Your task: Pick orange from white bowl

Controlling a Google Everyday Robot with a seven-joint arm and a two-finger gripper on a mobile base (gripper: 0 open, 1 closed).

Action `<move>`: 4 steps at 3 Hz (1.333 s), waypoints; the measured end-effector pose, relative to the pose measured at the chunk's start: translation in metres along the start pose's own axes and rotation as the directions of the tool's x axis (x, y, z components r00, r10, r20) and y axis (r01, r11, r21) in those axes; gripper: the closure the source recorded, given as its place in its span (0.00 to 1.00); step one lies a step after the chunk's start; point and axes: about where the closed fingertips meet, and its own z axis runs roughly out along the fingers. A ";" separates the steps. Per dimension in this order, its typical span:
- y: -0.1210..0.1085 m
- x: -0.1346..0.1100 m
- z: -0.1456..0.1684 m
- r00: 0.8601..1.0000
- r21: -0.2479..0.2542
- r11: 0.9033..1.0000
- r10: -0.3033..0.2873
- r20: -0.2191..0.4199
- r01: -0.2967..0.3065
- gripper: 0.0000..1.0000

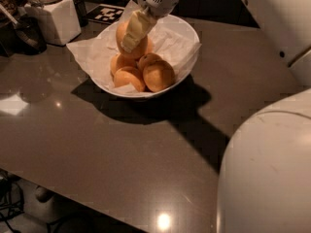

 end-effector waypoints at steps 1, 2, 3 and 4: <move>0.008 -0.008 -0.010 0.999 -0.018 1.000 -0.017 0.035 0.017 1.00; 0.026 -0.015 -0.022 0.994 -0.064 0.996 -0.064 0.092 0.070 1.00; 0.027 -0.016 -0.023 0.993 -0.066 0.995 -0.069 0.100 0.076 1.00; 0.048 -0.012 -0.040 0.990 -0.054 0.997 -0.048 0.131 0.056 1.00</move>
Offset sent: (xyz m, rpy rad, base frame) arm -0.0457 0.0057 0.0514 0.1612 -0.0104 0.1637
